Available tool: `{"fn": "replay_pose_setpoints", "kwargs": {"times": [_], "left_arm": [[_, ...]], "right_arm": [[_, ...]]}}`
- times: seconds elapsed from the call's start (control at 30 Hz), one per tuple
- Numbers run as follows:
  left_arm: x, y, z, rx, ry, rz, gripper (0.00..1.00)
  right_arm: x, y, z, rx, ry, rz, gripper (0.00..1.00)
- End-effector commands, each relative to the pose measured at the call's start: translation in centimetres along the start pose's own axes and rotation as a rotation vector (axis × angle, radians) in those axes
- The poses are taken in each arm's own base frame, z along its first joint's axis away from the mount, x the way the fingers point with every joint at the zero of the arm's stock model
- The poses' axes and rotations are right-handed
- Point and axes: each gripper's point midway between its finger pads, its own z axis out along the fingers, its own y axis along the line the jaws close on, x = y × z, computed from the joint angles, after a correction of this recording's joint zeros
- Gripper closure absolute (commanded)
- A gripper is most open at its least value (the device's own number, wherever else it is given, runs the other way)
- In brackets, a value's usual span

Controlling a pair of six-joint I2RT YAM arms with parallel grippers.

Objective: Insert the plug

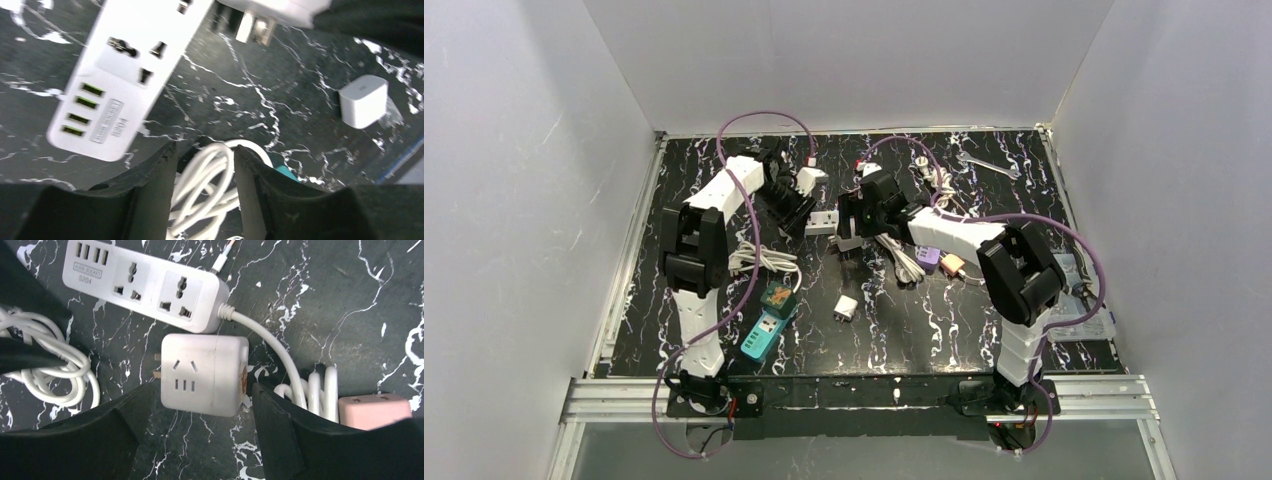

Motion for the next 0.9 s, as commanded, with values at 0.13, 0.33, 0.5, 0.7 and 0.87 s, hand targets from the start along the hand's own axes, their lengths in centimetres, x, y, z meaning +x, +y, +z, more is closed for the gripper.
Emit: {"fn": "replay_pose_setpoints", "kwargs": {"times": [0.13, 0.33, 0.5, 0.7, 0.87], "left_arm": [[0.7, -6.0, -4.8, 0.151, -0.079, 0.004, 0.62], [0.3, -6.4, -9.1, 0.078, -0.177, -0.046, 0.36], [0.6, -7.0, -11.4, 0.01, -0.229, -0.037, 0.17], [1.1, -7.3, -12.2, -0.032, -0.245, -0.057, 0.02], [1.2, -8.0, -12.9, -0.042, -0.27, -0.069, 0.02]], "right_arm": [[-2.7, 0.7, 1.2, 0.017, -0.05, -0.053, 0.16], [-1.0, 1.2, 2.1, 0.046, -0.012, -0.085, 0.28], [-0.2, 1.2, 2.2, 0.071, 0.006, -0.125, 0.35], [0.3, 1.6, 1.6, 0.091, 0.02, -0.187, 0.49], [-1.4, 3.1, -1.3, 0.02, -0.065, -0.196, 0.64]]}}
